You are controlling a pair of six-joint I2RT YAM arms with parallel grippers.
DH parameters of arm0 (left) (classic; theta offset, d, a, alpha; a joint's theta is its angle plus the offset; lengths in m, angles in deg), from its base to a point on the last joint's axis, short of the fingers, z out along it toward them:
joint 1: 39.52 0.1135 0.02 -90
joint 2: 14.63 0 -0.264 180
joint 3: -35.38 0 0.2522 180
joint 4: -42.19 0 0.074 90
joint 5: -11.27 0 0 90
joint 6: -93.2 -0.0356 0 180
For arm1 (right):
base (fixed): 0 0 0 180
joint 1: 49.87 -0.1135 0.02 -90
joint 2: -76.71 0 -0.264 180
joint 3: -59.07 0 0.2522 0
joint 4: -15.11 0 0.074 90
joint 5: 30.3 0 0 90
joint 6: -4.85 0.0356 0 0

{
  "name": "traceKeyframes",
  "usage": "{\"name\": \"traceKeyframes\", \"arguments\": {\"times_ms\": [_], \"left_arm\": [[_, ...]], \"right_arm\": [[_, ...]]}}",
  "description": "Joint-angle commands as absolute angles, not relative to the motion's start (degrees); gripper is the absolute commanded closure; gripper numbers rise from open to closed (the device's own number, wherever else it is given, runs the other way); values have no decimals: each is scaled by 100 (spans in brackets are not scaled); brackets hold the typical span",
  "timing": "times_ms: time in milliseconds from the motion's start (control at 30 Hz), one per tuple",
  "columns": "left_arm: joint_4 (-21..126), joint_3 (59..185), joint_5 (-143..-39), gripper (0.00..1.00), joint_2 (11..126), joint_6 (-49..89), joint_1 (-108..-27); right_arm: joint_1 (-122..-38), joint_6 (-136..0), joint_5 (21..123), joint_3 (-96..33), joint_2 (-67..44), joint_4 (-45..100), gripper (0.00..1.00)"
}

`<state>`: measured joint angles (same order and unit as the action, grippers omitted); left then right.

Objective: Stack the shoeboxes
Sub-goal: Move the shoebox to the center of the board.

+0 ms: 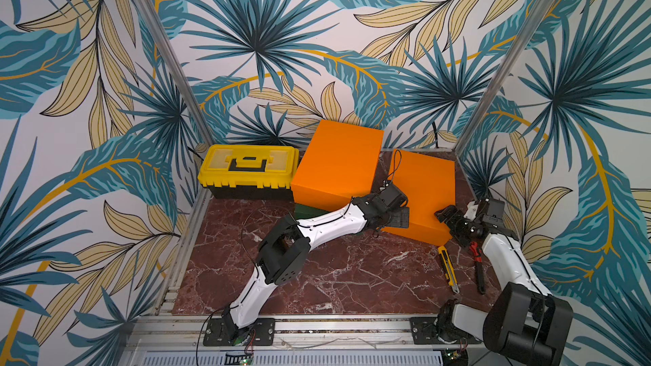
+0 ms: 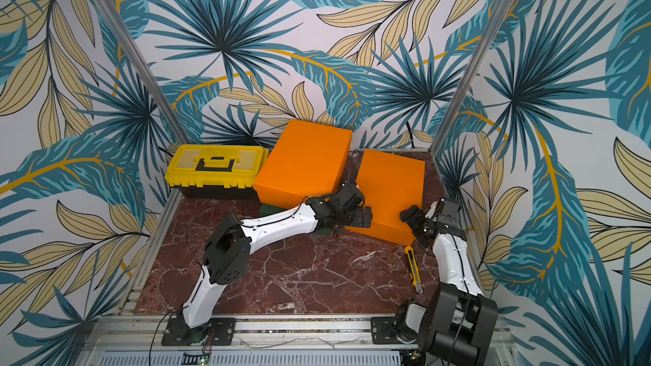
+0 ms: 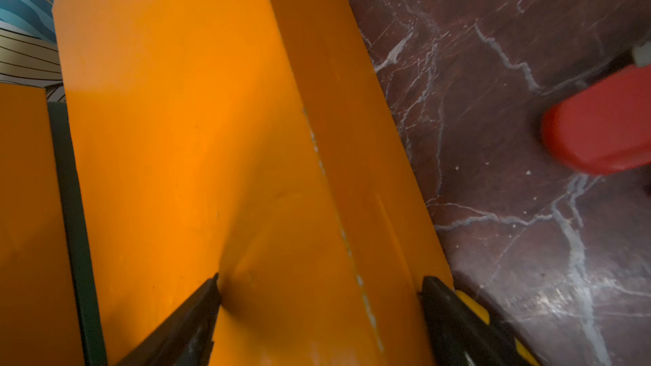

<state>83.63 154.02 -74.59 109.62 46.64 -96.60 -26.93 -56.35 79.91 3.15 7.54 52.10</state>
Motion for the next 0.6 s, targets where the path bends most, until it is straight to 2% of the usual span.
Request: {"name": "traceKeyframes", "arguments": {"times_ms": [0,200,567], "left_arm": [[8324,15190,-7656,2,10749,4598,-9895],[8317,14995,-7584,1,10537,4578,-9894],[8315,15111,-7407,1,10397,4425,-9842]], "right_arm": [[-2844,-5755,8188,453,835,5989,9],[-2851,-5804,7932,351,938,6165,0],[-2851,-5733,7897,11,868,6108,1]]}}
